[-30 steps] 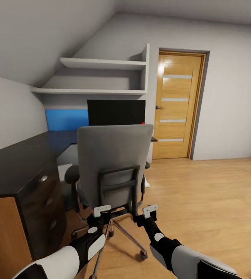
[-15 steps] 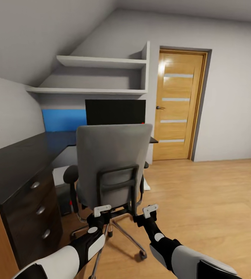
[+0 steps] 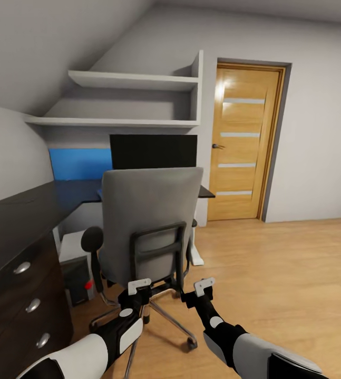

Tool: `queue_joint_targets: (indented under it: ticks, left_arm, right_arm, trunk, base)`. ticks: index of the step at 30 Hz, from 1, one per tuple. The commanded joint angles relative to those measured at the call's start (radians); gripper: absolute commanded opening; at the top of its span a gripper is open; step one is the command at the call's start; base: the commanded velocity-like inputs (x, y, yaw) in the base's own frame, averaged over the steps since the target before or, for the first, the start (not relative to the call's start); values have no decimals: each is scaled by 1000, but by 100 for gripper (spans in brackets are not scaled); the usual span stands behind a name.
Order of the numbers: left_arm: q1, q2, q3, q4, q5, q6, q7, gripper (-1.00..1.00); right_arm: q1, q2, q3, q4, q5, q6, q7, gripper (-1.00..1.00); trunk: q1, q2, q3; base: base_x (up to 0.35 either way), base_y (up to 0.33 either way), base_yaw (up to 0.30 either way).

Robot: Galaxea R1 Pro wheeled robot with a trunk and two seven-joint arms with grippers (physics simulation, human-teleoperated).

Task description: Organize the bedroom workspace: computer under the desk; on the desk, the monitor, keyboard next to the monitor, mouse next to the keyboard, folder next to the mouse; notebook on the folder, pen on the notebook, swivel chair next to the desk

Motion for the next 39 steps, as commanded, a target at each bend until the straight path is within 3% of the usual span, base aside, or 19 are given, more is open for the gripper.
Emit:
queue_joint_targets:
  ticks: [1, 29, 39]
  left_arm:
    - [-1, 0, -4, 0, 4, -5, 6, 100]
    - [-1, 2, -3, 0, 6, -5, 6, 100]
    - [-1, 2, -3, 0, 6, -4, 6, 100]
  right_arm:
    - [-1, 0, 8, -1, -2, -1, -9, 100]
    - [-1, 0, 7, -1, -3, -2, -9, 100]
    - [-1, 0, 7, -1, -3, -1, -9, 100]
  trunk:
    - [0, 0, -1]
    - [0, 0, -1]
    - [0, 0, -1]
  base:
    - [304, -1, 0]
    - [317, 10, 0]
    - [-74, 7, 0]
